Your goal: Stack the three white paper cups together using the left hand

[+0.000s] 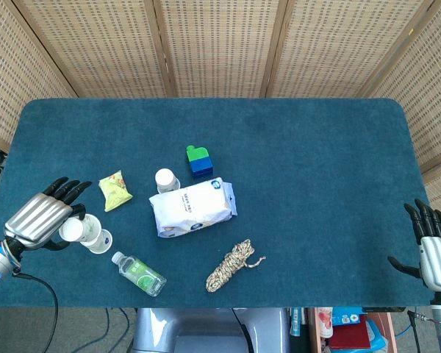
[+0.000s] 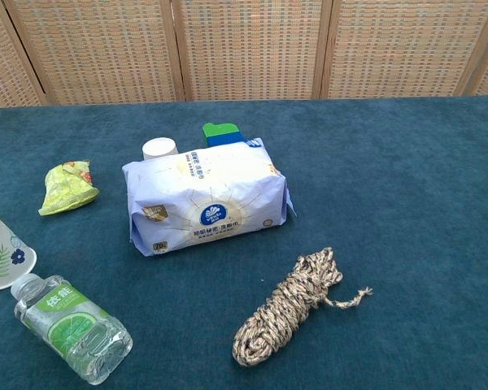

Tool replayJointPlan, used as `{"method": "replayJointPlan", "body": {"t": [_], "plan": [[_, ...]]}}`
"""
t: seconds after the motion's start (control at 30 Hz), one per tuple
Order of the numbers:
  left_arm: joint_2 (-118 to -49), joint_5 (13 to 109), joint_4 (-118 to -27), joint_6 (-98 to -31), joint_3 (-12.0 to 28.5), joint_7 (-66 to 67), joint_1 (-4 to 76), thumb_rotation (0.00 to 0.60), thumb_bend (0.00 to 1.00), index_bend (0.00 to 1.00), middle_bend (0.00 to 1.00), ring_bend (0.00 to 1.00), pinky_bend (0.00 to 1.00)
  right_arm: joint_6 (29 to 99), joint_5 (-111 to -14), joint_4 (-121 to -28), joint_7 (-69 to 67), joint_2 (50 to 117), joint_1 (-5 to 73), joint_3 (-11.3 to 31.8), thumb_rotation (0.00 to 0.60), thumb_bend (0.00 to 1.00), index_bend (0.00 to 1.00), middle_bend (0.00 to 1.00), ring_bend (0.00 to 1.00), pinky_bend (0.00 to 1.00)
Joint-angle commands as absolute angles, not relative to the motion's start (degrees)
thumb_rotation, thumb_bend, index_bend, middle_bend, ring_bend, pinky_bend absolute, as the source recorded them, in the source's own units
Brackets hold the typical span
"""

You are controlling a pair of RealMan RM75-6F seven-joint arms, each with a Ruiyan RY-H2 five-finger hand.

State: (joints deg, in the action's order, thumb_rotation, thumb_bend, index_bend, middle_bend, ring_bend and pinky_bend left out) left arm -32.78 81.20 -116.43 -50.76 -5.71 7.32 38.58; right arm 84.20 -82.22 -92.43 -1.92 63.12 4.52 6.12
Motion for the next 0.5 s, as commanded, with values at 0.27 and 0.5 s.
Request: {"method": "replayJointPlan", "body": {"t": [0.27, 0.5], "plan": [[-38.7, 85.0, -106.9, -49.6, -6.9, 1.9, 34.3, 0.6, 0.22, 0.53, 0.0, 0.0, 0.0, 84.1, -82.4, -92.6, -1.1, 63.4, 4.6, 5.9, 0.6, 0.0, 0.0, 0.0, 0.0, 0.0], [-43.5, 83.9, -103.1, -49.1, -5.0, 2.3, 34.1, 0.6, 0.22, 0.53, 0.0, 0.0, 0.0, 84.1, -82.2, -92.4, -1.4, 63.4, 4.6, 6.1, 0.6, 0.0, 0.0, 0.0, 0.0, 0.0]]}}
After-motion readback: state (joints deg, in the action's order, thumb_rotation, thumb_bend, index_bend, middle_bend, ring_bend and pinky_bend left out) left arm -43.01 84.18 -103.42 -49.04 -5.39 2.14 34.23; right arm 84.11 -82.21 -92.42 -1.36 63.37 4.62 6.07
